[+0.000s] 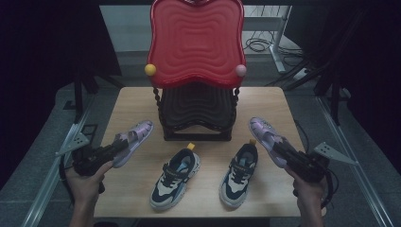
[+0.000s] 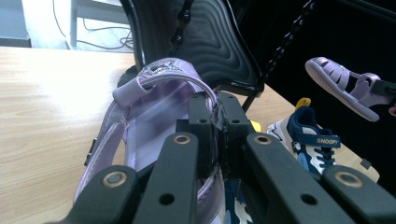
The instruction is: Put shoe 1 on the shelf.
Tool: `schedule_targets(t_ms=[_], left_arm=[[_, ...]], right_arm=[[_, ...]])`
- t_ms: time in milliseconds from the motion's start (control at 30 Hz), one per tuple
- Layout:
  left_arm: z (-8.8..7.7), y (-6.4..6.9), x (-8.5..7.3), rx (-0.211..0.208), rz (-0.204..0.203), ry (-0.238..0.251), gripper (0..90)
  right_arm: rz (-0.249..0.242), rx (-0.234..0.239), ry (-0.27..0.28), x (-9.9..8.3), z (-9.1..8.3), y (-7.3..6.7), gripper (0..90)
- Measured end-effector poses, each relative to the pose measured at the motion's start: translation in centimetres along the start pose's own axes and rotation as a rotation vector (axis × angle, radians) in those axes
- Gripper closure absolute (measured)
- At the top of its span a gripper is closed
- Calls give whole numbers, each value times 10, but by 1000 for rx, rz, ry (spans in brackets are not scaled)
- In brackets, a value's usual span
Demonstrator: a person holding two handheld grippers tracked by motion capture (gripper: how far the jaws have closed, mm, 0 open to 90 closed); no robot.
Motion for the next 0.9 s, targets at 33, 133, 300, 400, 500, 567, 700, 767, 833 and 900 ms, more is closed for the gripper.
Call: schedule_targets(t_ms=[33,133,300,400,500,567,700,767,833,900], left_arm=[[1,1,1,-2,3,0,863],[4,4,2,-8,7,-1,863],[9,10,5,-21,13,-4,863],[12,13,5,-30,16,-9,863],[14,17,7,-65,2,0,863],[16,19,7,-68,5,-2,863],[20,22,8,-56,18,-9,863],[21,23,9,-60,18,-9,863],[23,25,11,-63,22,-8,863],[24,26,11,-64,26,-10,863]], right_arm=[[0,4,-2,0,0,-1,859],[3,14,4,0,2,-5,859],[-7,25,3,0,7,-11,859],[-8,33,5,0,10,-15,859],[2,39,7,0,12,-17,859],[14,42,15,-1,13,-18,859],[27,46,14,-3,16,-20,859],[21,49,15,-2,17,-21,859],[18,53,19,-1,19,-23,859],[10,56,21,1,21,-24,859]])
Point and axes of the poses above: each handheld gripper's, and its own axes: z roughly forward along the jaws, x roughly out of its top, y roughly to its right, the point moved 8 cm from there along z, roughly forward along the jaws, and after that the axes turned 5 degrees about -z, right-handed, at the moved point
